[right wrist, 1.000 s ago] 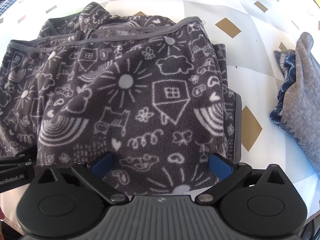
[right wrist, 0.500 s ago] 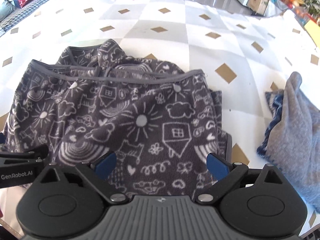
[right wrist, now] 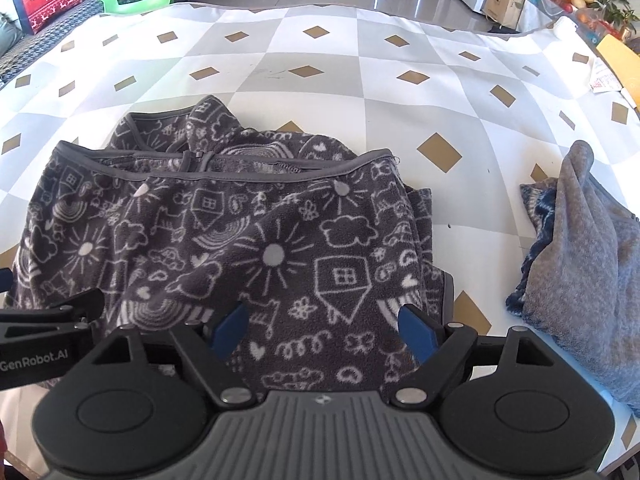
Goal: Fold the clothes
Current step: 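Press both grippers along the doodle jacket hem edge, straightening it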
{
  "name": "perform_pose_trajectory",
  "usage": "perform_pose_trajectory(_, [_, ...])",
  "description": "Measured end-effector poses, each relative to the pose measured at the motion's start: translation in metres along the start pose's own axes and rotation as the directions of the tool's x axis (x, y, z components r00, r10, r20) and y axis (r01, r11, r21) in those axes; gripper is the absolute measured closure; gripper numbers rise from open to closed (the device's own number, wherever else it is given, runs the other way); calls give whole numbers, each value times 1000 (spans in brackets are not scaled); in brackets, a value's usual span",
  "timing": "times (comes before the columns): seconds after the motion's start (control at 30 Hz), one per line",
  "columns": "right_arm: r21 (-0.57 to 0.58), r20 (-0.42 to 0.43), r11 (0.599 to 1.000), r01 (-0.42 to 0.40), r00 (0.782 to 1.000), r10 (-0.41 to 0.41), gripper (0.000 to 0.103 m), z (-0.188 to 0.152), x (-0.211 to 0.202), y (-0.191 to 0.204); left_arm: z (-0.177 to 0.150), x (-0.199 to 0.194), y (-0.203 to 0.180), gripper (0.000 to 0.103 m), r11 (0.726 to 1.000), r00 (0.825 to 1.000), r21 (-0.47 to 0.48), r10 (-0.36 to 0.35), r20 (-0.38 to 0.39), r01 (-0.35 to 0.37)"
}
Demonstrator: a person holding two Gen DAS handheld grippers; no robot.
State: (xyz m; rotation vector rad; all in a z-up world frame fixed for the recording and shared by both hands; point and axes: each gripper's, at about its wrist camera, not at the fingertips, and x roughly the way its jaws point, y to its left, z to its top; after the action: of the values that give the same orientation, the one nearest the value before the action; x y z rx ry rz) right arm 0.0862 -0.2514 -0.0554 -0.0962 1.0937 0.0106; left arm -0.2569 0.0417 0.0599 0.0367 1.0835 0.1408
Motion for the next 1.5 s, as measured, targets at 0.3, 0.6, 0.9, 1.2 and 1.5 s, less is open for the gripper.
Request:
perform_pose_trajectory(0.3, [21, 16, 1000, 5, 1000, -5, 26, -5, -8, -5, -1, -4, -13, 7, 1000, 1000, 7, -4, 16, 4])
perform_pose_trajectory(0.6, [31, 17, 999, 9, 1000, -9, 28, -7, -10, -8, -14, -18, 2, 23, 1000, 1000, 21, 5, 28, -5])
perform_pose_trajectory(0.9, [42, 32, 999, 5, 999, -7, 34, -8, -13, -11, 38, 35, -25, 40, 1000, 999, 19, 13, 50, -14])
perform_pose_trajectory(1.2, [41, 49, 999, 20, 999, -22, 50, -9, -14, -14, 151, 146, -94, 40, 999, 998, -8, 35, 50, -34])
perform_pose_trajectory(1.5, [96, 45, 995, 13, 999, -18, 65, -13, -15, -30, 185, 172, -126, 11, 1000, 998, -1, 13, 55, -13])
